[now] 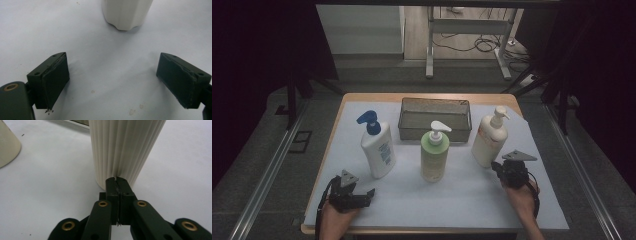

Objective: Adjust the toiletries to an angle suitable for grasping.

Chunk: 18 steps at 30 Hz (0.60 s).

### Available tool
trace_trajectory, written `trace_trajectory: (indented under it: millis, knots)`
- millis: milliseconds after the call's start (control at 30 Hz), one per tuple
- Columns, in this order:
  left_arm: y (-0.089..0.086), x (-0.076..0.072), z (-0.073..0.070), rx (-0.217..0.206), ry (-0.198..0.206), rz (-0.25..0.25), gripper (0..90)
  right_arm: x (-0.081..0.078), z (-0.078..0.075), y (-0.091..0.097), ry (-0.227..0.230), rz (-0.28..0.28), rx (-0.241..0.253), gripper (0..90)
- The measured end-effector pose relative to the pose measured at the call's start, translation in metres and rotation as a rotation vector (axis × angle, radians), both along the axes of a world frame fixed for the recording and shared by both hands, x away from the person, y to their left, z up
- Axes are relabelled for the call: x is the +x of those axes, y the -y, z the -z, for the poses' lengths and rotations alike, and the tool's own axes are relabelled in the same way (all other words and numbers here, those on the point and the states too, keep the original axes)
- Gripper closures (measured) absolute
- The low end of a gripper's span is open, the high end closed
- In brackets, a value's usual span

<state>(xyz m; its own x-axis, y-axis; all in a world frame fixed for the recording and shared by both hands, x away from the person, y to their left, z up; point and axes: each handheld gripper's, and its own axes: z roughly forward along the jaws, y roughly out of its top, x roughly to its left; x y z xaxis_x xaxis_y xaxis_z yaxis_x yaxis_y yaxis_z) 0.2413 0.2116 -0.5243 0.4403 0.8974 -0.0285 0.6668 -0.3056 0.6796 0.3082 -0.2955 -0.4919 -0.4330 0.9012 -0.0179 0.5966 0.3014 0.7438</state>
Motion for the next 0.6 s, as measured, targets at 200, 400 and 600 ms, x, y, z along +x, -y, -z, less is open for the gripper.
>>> trace_trajectory:
  millis: [200,400,600]
  knots:
    - [0.000,0.000,0.000,0.000,0.000,0.000,10.7,-0.006,-0.007,0.001,0.012,-0.011,0.023,83.1]
    - [0.000,0.000,0.000,0.002,0.002,0.001,10.7,-0.011,-0.011,0.003,0.017,-0.008,0.024,70.7]
    - [0.000,0.000,0.000,0.002,0.002,0.001,10.7,-0.016,-0.021,0.006,0.029,0.002,0.037,61.3]
